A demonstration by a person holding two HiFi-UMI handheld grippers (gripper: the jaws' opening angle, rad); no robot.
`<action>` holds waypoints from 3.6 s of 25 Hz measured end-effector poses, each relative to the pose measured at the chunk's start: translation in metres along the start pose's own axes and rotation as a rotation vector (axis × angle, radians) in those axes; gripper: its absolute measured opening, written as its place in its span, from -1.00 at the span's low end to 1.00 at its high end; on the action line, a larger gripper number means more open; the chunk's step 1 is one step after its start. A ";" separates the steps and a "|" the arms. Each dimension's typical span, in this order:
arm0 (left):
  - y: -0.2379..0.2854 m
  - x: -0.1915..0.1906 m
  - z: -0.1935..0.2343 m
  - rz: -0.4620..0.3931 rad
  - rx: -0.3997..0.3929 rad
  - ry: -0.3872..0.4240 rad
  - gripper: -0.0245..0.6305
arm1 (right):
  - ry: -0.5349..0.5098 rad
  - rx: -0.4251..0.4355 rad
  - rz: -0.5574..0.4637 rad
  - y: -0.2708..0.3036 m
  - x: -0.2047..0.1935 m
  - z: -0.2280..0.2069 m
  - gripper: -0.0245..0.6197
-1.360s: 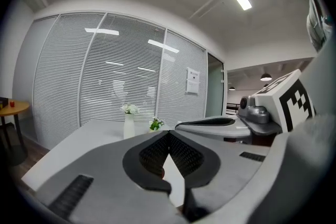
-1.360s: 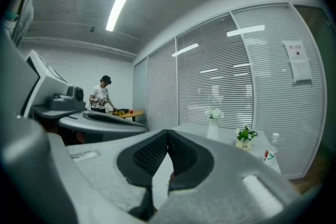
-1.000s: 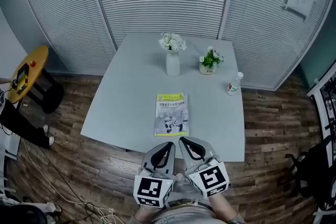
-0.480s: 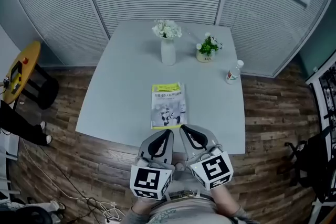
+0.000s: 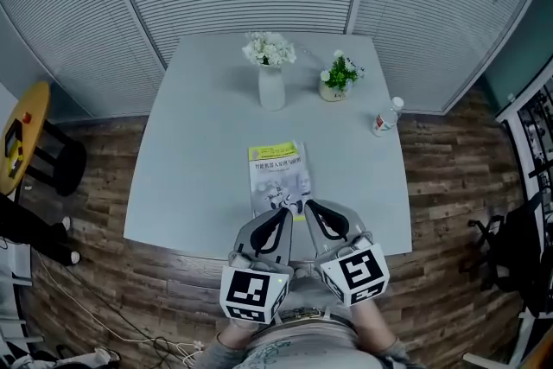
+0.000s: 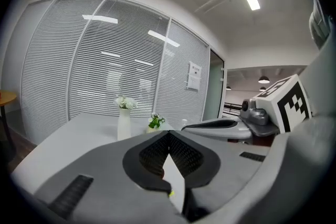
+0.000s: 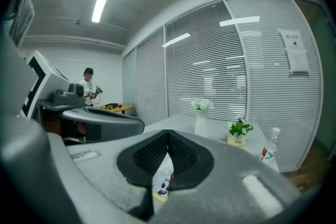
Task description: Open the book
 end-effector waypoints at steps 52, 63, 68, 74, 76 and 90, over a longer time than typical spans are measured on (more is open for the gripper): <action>0.117 -0.010 0.009 0.065 0.048 -0.001 -0.93 | 0.004 0.087 0.103 0.062 -0.017 -0.093 -0.92; 0.149 -0.035 0.009 0.159 0.064 -0.019 -0.93 | 0.042 0.083 0.115 0.064 -0.028 -0.120 -0.92; 0.158 -0.052 0.006 0.205 0.070 -0.013 -0.93 | 0.027 0.081 0.150 0.063 -0.034 -0.127 -0.92; 0.167 -0.071 0.005 0.250 0.084 -0.020 -0.93 | 0.045 0.096 0.161 0.063 -0.035 -0.135 -0.92; 0.171 -0.080 0.005 0.269 0.090 -0.028 -0.93 | 0.048 0.098 0.164 0.063 -0.036 -0.139 -0.92; 0.191 -0.130 0.002 0.424 0.080 -0.086 -0.93 | 0.074 0.066 0.178 0.052 -0.043 -0.155 -0.92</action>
Point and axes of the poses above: the fingertips, and each gripper's own axes: y forward along the fingers, z to its left, x out of its top, the point moved 8 cm from there along -y, backward along the fingers, and after that the axes turned 6 degrees about y, right-handed, at the moved point
